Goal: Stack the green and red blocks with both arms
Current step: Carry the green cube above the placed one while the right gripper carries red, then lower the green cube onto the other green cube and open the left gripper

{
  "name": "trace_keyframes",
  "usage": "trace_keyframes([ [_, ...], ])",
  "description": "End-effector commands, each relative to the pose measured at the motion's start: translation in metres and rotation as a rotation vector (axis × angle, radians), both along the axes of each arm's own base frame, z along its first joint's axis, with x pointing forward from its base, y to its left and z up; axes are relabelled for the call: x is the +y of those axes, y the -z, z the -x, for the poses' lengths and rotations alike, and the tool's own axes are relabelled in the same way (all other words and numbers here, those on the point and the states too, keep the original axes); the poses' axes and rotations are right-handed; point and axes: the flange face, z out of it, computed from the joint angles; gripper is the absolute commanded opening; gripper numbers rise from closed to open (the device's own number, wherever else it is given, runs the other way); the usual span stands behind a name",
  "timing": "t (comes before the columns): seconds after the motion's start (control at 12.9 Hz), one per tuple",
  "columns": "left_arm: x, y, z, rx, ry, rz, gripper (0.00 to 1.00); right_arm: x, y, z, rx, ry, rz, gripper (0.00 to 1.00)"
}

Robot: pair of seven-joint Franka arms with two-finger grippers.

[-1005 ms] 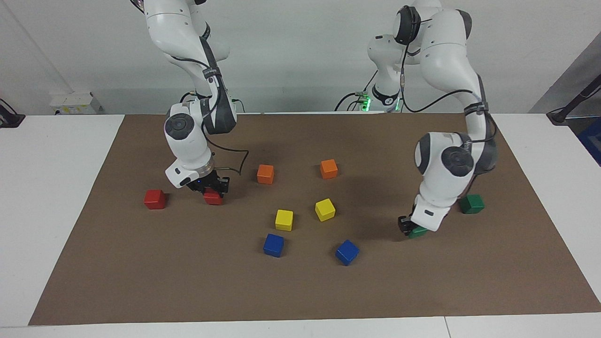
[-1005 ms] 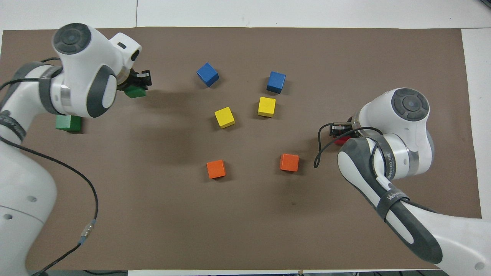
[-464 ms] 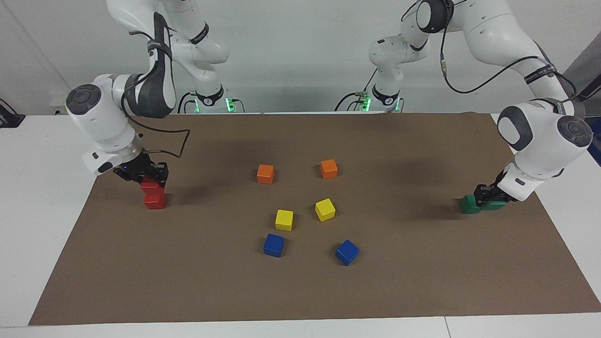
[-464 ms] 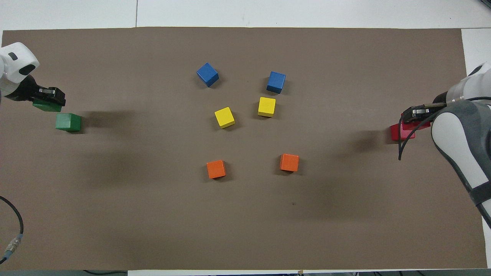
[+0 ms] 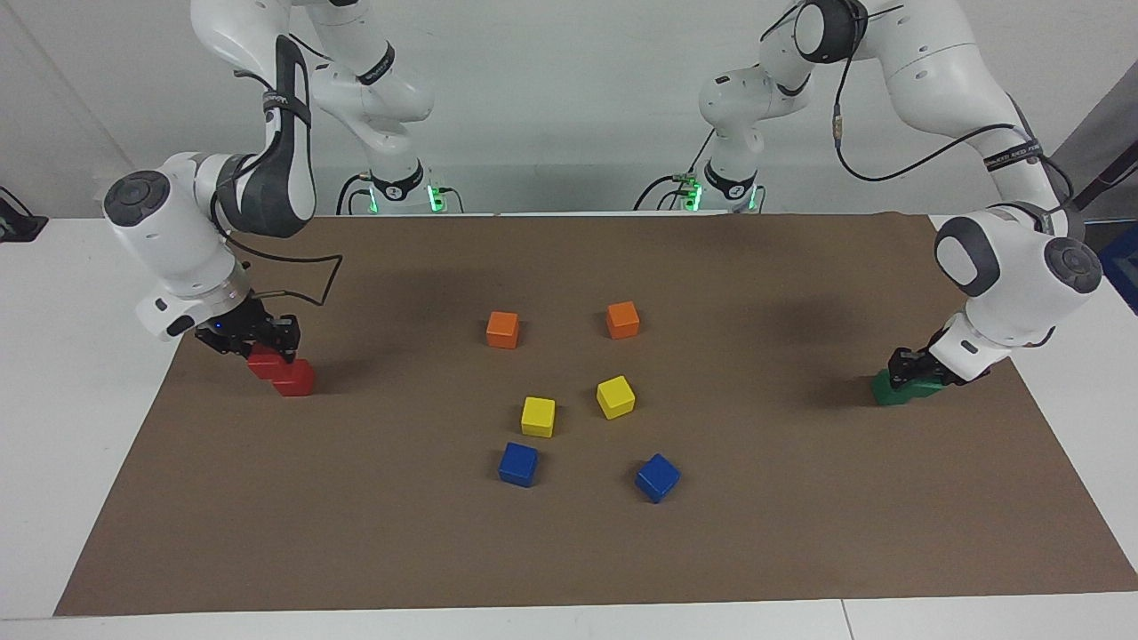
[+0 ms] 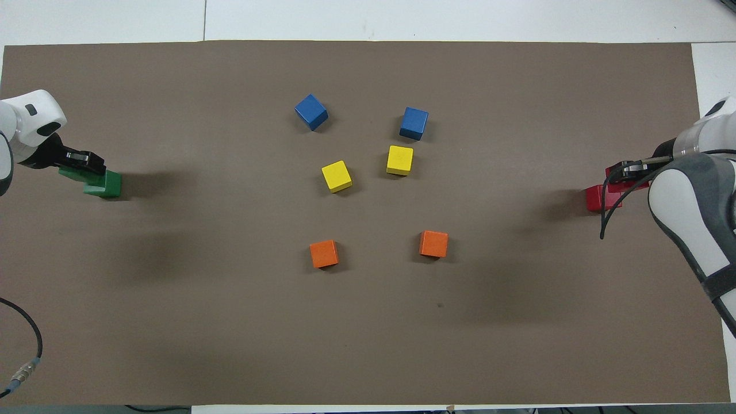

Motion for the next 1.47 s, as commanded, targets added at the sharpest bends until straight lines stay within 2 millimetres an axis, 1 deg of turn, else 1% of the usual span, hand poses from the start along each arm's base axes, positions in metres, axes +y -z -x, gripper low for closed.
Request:
trace_keyframes([
  [0.0, 0.001, 0.004, 0.018, -0.031, 0.012, 0.012, 0.0, -0.003, 0.008, 0.005, -0.016, -0.02, 0.007, 0.0],
  [0.15, 0.003, 0.012, 0.027, -0.031, 0.008, 0.014, 0.0, -0.007, 0.017, 0.009, -0.013, -0.014, 0.006, 0.0],
  [0.23, 0.011, 0.012, 0.029, -0.034, -0.006, 0.017, 0.0, -0.006, 0.022, 0.012, -0.009, -0.014, 0.005, 0.0],
  [0.39, 0.014, 0.011, 0.03, -0.042, -0.033, 0.044, 0.0, -0.008, 0.026, 0.015, -0.013, -0.023, 0.006, 0.0],
  [0.46, 0.014, 0.009, 0.03, -0.048, -0.035, 0.045, 0.0, -0.014, 0.026, 0.016, -0.016, -0.019, 0.007, 0.0],
  [0.54, 0.015, 0.005, 0.031, -0.063, -0.041, 0.042, 0.0, -0.014, 0.029, 0.018, -0.01, -0.017, 0.006, 0.0],
  [0.62, 0.016, 0.006, 0.031, -0.08, -0.047, 0.039, 0.0, -0.014, 0.029, 0.018, -0.011, -0.017, 0.006, 0.0],
  [0.7, 0.016, 0.01, 0.033, -0.095, -0.052, 0.036, 0.0, -0.014, 0.031, 0.019, -0.007, -0.017, 0.005, 0.0],
  [0.85, 0.015, 0.008, 0.034, -0.132, -0.074, 0.048, 0.0, -0.014, 0.033, 0.022, -0.004, -0.016, 0.005, 0.0],
  [1.08, 0.011, 0.006, 0.037, -0.13, -0.074, 0.049, 0.0, -0.012, 0.038, 0.027, -0.01, -0.015, 0.005, 0.0],
  [1.24, 0.008, 0.001, 0.04, -0.128, -0.076, 0.049, 0.0, -0.013, 0.04, 0.028, -0.007, -0.014, 0.004, 0.0],
  [1.39, 0.006, 0.002, 0.042, -0.131, -0.082, 0.048, 0.0, -0.013, 0.041, 0.029, -0.006, -0.014, 0.004, 0.0],
])
